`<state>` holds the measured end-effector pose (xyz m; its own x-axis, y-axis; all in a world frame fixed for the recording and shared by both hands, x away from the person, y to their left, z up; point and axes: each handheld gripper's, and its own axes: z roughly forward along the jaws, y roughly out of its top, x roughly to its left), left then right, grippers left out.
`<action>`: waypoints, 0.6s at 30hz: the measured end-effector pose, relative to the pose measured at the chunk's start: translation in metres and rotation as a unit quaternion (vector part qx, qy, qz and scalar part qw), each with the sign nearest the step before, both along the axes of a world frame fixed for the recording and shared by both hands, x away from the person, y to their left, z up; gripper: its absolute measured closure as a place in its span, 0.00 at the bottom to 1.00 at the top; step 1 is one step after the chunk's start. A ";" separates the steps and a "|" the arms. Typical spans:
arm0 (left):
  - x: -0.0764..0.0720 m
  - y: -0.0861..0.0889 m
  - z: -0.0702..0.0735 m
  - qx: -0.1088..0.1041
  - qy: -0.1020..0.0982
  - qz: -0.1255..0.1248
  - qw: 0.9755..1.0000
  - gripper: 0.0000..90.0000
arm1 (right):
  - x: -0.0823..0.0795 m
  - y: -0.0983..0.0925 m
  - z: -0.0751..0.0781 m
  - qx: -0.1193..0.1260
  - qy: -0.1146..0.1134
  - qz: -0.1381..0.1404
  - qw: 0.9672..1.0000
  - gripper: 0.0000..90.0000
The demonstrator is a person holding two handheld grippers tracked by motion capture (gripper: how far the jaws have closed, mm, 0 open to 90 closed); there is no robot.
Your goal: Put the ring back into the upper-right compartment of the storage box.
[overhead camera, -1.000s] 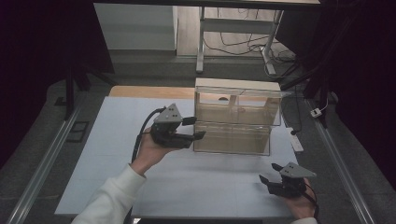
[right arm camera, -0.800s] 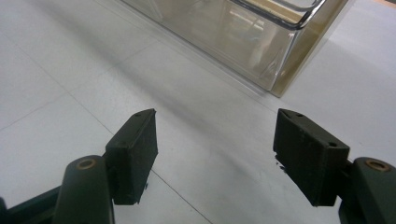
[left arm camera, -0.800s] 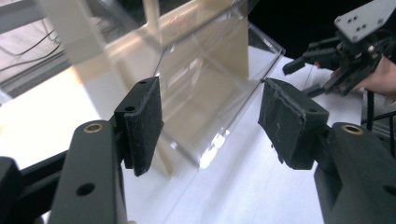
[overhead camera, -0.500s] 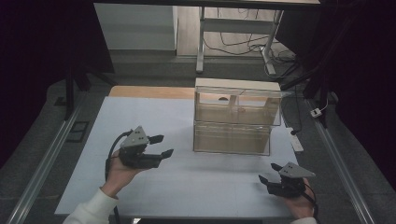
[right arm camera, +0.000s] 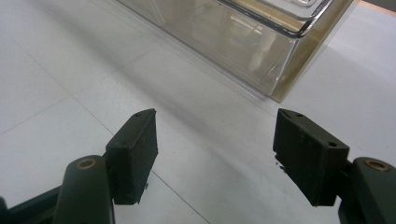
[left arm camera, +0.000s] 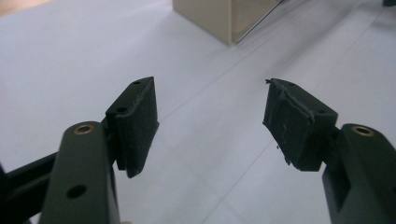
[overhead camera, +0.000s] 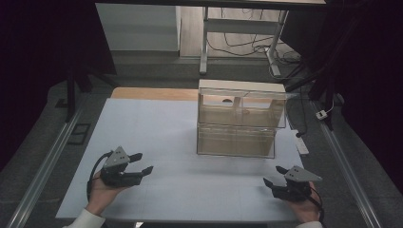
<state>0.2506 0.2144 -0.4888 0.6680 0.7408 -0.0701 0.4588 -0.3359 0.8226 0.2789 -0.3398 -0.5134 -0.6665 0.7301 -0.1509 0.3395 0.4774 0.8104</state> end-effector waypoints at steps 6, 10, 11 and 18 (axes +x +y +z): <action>-0.002 0.013 -0.016 0.008 0.014 0.016 1.000 0.36 | -0.001 0.001 0.001 -0.003 -0.005 0.002 1.000 0.34; -0.002 0.016 -0.021 0.014 0.020 0.022 0.999 0.35 | -0.001 0.001 0.001 0.001 -0.007 0.004 1.000 0.34; -0.001 0.016 -0.022 0.014 0.020 0.022 0.999 0.35 | -0.001 0.000 0.001 0.000 -0.008 0.004 1.000 0.34; 0.000 0.015 -0.024 0.022 0.022 0.022 0.999 0.32 | -0.003 0.000 0.002 0.000 -0.011 0.006 1.000 0.34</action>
<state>0.2503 0.2293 -0.5123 0.6324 0.7720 -0.0646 0.5090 -0.3512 0.7859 0.2760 -0.3394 -0.5112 -0.6714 0.7223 -0.1659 0.3153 0.4810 0.8181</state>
